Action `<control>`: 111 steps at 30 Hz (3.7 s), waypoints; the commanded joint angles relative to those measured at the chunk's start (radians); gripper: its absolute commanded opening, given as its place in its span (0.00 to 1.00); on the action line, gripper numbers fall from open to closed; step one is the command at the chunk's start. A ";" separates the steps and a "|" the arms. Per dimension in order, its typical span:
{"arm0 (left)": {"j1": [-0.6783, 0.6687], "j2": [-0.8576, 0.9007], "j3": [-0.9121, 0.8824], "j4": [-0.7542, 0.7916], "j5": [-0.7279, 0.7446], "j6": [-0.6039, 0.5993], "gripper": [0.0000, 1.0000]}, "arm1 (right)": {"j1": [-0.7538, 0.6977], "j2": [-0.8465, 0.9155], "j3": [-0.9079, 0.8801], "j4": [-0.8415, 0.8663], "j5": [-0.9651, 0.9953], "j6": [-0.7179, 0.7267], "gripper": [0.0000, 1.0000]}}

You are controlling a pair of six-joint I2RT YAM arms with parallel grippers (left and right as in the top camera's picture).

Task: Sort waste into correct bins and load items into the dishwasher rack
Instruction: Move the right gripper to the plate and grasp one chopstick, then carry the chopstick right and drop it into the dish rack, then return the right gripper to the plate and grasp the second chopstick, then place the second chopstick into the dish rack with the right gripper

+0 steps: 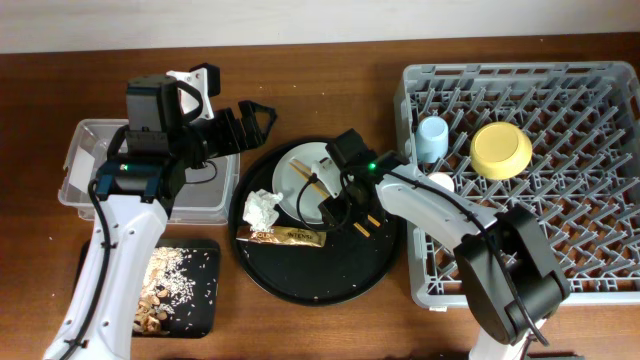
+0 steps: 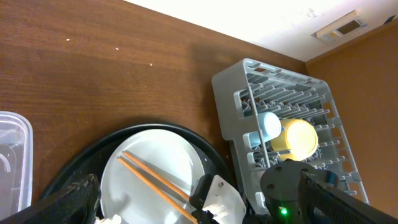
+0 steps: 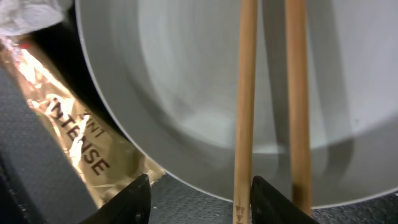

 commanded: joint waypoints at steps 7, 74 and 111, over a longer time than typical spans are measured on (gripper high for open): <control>-0.004 -0.013 0.008 0.002 0.000 0.002 0.99 | 0.008 0.016 -0.010 0.090 -0.009 0.011 0.54; -0.006 -0.013 0.008 0.002 0.000 0.002 0.99 | 0.001 0.112 0.366 -0.463 0.293 -0.014 0.68; -0.006 -0.013 0.008 0.002 0.000 0.002 0.99 | -0.451 -0.143 0.308 -0.543 0.215 0.057 0.04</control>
